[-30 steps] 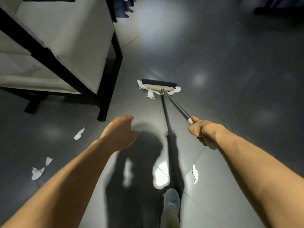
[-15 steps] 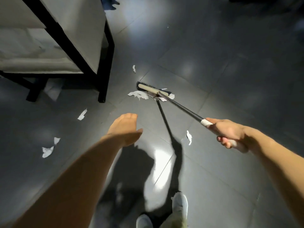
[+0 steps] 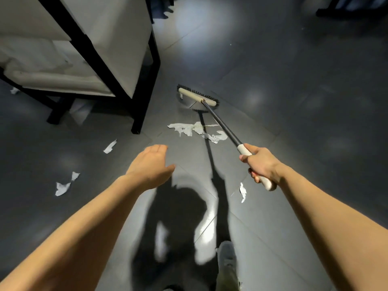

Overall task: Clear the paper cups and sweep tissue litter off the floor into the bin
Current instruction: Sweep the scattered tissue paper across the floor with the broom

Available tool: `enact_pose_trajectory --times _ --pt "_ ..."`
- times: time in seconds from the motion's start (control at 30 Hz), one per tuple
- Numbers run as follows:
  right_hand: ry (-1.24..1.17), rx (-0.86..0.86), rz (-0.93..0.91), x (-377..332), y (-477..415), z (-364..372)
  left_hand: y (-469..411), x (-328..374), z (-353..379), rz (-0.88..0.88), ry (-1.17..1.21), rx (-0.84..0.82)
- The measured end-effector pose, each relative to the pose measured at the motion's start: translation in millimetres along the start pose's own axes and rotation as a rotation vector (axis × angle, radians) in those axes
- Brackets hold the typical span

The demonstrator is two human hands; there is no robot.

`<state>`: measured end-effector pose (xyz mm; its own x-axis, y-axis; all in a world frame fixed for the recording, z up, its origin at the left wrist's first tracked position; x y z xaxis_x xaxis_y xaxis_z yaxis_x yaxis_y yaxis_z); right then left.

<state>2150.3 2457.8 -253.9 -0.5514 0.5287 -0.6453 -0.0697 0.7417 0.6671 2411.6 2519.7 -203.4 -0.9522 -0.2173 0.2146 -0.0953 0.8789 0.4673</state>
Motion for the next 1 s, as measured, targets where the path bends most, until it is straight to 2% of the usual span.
enact_pose_trajectory --times 0.3,0.43,0.57,0.73,1.0 --pt "0.082 -0.034 -0.062 -58.2 -132.6 -5.0 -69.9 0.6 11.2 -0.157 0.101 0.037" --pt "0.122 -0.047 -0.078 -75.8 -184.3 11.1 -77.8 -12.3 26.6 -0.214 0.087 -0.025" --pt "0.273 -0.01 -0.066 -75.8 -221.6 22.9 -78.4 -25.9 38.5 -0.233 0.056 -0.077" --pt "0.48 -0.101 0.041 -43.8 -187.1 10.2 -68.6 -30.5 48.1 -0.265 0.06 -0.098" --pt "0.45 -0.054 0.181 45.0 -68.9 -10.7 -11.4 9.8 55.7 -0.209 0.077 -0.015"
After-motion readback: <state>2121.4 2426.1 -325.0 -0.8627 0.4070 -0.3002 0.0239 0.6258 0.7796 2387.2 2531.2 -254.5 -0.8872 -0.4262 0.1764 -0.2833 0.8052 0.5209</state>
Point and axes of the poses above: each hand's wrist, its own y-axis away from the middle knuckle, its own z-axis out of the palm, x = y × z, the point moved 6 cm from there along -y, towards the middle knuckle, and after that the axes turned 1 degree about -x, right-handed, at the moved point
